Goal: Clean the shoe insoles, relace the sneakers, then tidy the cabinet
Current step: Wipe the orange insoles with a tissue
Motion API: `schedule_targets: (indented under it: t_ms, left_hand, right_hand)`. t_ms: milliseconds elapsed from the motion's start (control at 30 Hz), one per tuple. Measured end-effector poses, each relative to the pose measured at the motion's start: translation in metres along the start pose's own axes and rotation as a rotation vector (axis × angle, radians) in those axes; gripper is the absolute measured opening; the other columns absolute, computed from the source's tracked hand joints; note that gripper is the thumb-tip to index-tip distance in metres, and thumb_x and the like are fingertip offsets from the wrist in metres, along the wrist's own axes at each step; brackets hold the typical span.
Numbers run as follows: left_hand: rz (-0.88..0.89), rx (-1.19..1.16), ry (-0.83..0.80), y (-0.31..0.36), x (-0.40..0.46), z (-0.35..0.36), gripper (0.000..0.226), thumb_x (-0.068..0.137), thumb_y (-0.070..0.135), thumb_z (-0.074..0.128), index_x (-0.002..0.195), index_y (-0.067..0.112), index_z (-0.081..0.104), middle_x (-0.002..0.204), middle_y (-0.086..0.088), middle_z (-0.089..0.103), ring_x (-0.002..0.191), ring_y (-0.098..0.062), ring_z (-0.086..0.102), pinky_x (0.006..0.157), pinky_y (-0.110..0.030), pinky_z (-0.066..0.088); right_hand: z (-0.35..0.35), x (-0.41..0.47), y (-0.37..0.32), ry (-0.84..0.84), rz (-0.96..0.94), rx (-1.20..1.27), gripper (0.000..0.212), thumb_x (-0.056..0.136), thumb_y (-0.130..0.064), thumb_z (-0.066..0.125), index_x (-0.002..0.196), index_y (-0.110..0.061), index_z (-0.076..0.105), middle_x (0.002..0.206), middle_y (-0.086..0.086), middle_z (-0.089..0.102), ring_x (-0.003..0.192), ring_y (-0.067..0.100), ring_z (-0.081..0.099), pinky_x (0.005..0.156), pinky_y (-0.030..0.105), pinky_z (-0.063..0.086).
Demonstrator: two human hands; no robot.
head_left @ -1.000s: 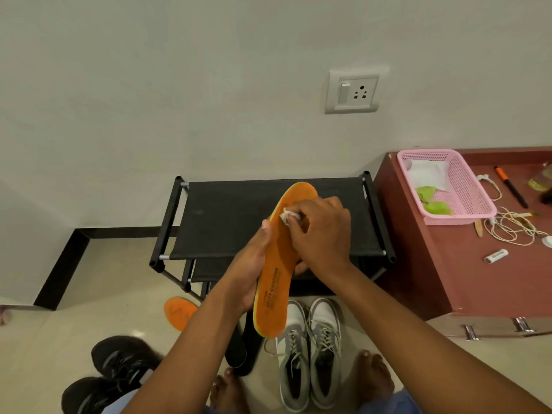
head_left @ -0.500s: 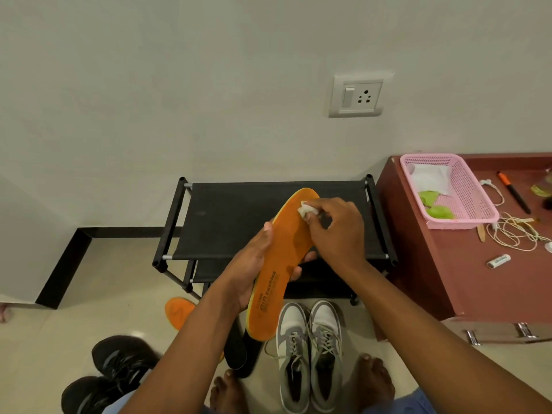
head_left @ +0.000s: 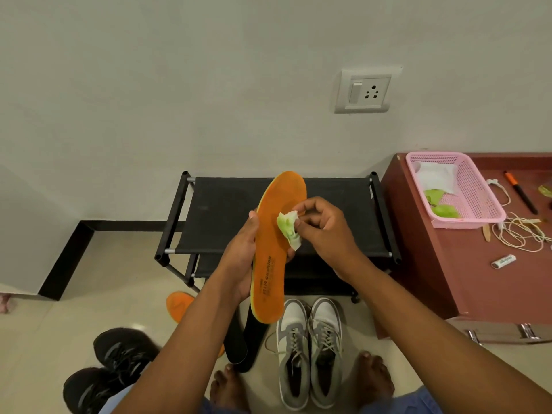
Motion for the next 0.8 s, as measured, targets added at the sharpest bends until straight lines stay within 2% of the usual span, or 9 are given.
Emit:
schedule_targets:
  t_ms: [133,267,367,467,567,633,800]
  left_hand:
    - [-0.066,-0.043,-0.007,-0.006,0.0,0.004,0.057,0.106,0.058,0.036,0.135,0.015,0.061,0.116,-0.018,0.075,0.09,-0.03,0.074,0.076,-0.043,0.061]
    - [-0.08,-0.07,-0.007,-0.007,0.001,0.005,0.059,0.105,0.058,0.036,0.132,0.012,0.062,0.113,-0.02,0.075,0.086,-0.03,0.073,0.077,-0.042,0.062]
    - [-0.062,-0.07,0.019,-0.005,0.003,0.0,0.06,0.105,0.059,0.034,0.131,0.013,0.062,0.108,-0.019,0.076,0.085,-0.03,0.073,0.077,-0.042,0.062]
    - [-0.017,-0.023,0.036,-0.002,0.004,-0.004,0.053,0.107,0.057,0.029,0.125,0.02,0.063,0.097,-0.008,0.08,0.079,-0.024,0.078,0.064,-0.036,0.063]
    - [0.0,-0.005,0.02,-0.002,0.002,-0.001,0.045,0.108,0.055,0.03,0.125,0.026,0.06,0.098,-0.005,0.08,0.082,-0.019,0.079,0.057,-0.031,0.061]
    - [-0.005,-0.006,0.013,-0.002,0.0,0.002,0.043,0.107,0.054,0.034,0.13,0.027,0.059,0.109,-0.008,0.077,0.088,-0.022,0.078,0.059,-0.031,0.061]
    - [-0.023,0.023,-0.054,-0.004,-0.004,0.011,0.033,0.106,0.054,0.036,0.123,0.036,0.059,0.116,-0.008,0.074,0.094,-0.024,0.077,0.062,-0.03,0.061]
  right_hand:
    - [-0.005,0.001,0.003,0.107,-0.052,-0.175,0.015,0.09,-0.016,0.077,0.094,-0.022,0.064,0.092,-0.005,0.071,0.085,0.013,0.069,0.077,0.036,0.062]
    - [-0.009,-0.001,0.0,0.17,-0.15,-0.393,0.016,0.085,-0.01,0.075,0.086,-0.025,0.068,0.092,-0.008,0.065,0.08,0.009,0.061,0.07,0.028,0.054]
    - [-0.004,-0.005,-0.005,0.136,-0.223,-0.465,0.016,0.088,-0.007,0.065,0.09,-0.019,0.075,0.09,-0.007,0.067,0.082,0.007,0.062,0.071,0.029,0.054]
    - [0.002,-0.009,-0.007,0.095,-0.271,-0.499,0.019,0.089,-0.03,0.064,0.099,-0.019,0.077,0.089,-0.008,0.068,0.081,0.008,0.063,0.071,0.034,0.057]
    - [0.006,-0.01,-0.006,0.109,-0.295,-0.618,0.036,0.092,-0.049,0.069,0.117,-0.024,0.072,0.098,-0.011,0.07,0.086,0.006,0.06,0.075,0.027,0.053]
    - [0.004,-0.009,-0.006,0.159,-0.302,-0.637,0.037,0.092,-0.047,0.071,0.122,-0.025,0.069,0.101,-0.009,0.07,0.089,0.006,0.061,0.077,0.026,0.054]
    - [0.002,-0.01,-0.01,0.227,-0.388,-0.663,0.028,0.095,-0.042,0.07,0.115,-0.023,0.077,0.107,-0.005,0.074,0.095,0.01,0.064,0.084,0.03,0.054]
Point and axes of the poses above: each hand's wrist, its own x-axis towards the middle knuckle, its own z-axis out of the palm, y = z × x, the point moved 7 cm from there along x, towards the middle knuckle
